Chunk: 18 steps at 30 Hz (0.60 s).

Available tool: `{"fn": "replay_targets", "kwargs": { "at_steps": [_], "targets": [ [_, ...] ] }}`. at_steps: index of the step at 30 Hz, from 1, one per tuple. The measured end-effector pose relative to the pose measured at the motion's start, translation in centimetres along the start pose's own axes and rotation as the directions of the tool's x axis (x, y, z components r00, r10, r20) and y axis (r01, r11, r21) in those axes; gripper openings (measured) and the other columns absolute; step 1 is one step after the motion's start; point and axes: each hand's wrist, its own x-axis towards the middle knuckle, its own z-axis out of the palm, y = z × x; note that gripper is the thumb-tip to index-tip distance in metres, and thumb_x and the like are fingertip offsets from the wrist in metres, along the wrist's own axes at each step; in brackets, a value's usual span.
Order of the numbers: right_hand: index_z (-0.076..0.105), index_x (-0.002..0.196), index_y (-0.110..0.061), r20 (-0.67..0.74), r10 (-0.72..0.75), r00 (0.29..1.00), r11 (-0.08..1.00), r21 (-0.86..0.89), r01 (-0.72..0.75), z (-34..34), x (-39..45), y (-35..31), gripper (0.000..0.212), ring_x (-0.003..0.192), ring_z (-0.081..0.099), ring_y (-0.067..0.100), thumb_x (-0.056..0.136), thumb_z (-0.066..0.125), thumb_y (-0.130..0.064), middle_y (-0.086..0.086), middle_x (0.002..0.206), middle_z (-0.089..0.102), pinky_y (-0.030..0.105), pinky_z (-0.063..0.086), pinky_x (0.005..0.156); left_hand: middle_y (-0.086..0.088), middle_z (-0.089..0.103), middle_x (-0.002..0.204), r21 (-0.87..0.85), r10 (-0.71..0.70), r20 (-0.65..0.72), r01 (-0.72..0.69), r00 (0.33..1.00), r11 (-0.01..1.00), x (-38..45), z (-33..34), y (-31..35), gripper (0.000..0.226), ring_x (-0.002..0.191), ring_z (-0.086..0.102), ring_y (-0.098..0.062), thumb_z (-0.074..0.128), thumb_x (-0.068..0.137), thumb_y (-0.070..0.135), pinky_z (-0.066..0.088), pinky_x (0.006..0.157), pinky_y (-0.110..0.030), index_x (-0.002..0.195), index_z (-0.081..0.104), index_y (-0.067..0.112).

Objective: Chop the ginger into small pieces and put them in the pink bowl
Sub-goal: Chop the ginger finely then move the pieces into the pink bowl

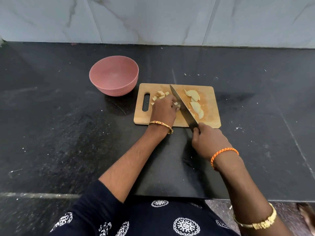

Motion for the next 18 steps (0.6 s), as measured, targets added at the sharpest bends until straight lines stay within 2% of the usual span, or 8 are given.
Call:
{"fn": "replay_targets", "kwargs": {
  "at_steps": [4, 8, 11, 14, 16, 18],
  "targets": [
    [0.049, 0.073, -0.017, -0.123, 0.028, 0.992, 0.986, 0.167, -0.007, 0.1, -1.6, 1.8, 0.029, 0.074, 0.055, 0.034, 0.095, 0.040, -0.032, 0.012, 0.072, 0.056, 0.035, 0.048, 0.069, -0.011, 0.070, 0.099, 0.164, 0.040, 0.047, -0.047, 0.998, 0.985, 0.4, -0.6, 0.3, 0.029, 0.100, 0.062, -0.023, 0.061, 0.086, 0.008, 0.050, 0.091, -0.032, 0.116, 0.061, 0.009],
    [0.054, 0.077, -0.007, -0.212, 0.107, 0.971, 0.938, 0.345, -0.028, -0.3, -1.5, 3.0, 0.031, 0.074, 0.054, 0.036, 0.093, 0.043, -0.031, 0.014, 0.067, 0.056, 0.036, 0.046, 0.067, -0.007, 0.067, 0.098, 0.227, 0.203, 0.129, -0.228, 0.971, 0.947, 2.0, -1.0, 0.7, 0.022, 0.103, 0.055, -0.023, 0.061, 0.085, 0.010, 0.045, 0.089, -0.029, 0.106, 0.067, 0.011],
    [0.054, 0.077, -0.005, -0.246, 0.137, 0.960, 0.913, 0.408, -0.026, -0.6, -0.9, 3.5, 0.033, 0.069, 0.050, 0.031, 0.094, 0.042, -0.030, 0.010, 0.064, 0.053, 0.034, 0.039, 0.061, -0.007, 0.063, 0.111, 0.211, 0.337, 0.324, -0.415, 0.884, 0.885, 3.2, -0.1, 1.3, 0.026, 0.112, 0.048, -0.024, 0.058, 0.087, 0.009, 0.040, 0.095, -0.032, 0.112, 0.065, 0.012],
    [0.053, 0.076, -0.005, -0.265, 0.180, 0.947, 0.893, 0.449, -0.044, -0.5, -0.8, 4.2, 0.032, 0.065, 0.045, 0.027, 0.095, 0.042, -0.028, 0.005, 0.059, 0.048, 0.033, 0.034, 0.054, -0.005, 0.060, 0.119, 0.254, 0.365, 0.529, -0.553, 0.766, 0.793, 4.3, 1.3, 1.8, 0.032, 0.113, 0.043, -0.026, 0.055, 0.089, 0.008, 0.041, 0.095, -0.039, 0.120, 0.061, 0.014],
    [0.053, 0.078, -0.002, -0.267, 0.195, 0.944, 0.883, 0.467, -0.050, -0.2, -0.8, 4.5, 0.033, 0.062, 0.045, 0.026, 0.095, 0.043, -0.027, 0.006, 0.059, 0.048, 0.029, 0.034, 0.053, -0.006, 0.059, 0.117, 0.271, 0.370, 0.599, -0.615, 0.710, 0.740, 5.1, 1.8, 2.2, 0.032, 0.110, 0.043, -0.026, 0.057, 0.088, 0.009, 0.042, 0.093, -0.040, 0.119, 0.062, 0.014],
    [0.053, 0.075, -0.004, -0.262, 0.205, 0.943, 0.875, 0.482, -0.056, 0.1, -0.8, 4.7, 0.033, 0.059, 0.045, 0.021, 0.096, 0.043, -0.027, 0.004, 0.058, 0.048, 0.025, 0.034, 0.052, -0.007, 0.061, 0.111, 0.248, 0.384, 0.621, -0.637, 0.683, 0.730, 5.7, 1.9, 2.5, 0.027, 0.105, 0.045, -0.025, 0.058, 0.087, 0.009, 0.042, 0.090, -0.038, 0.112, 0.065, 0.012]
  ]
}}
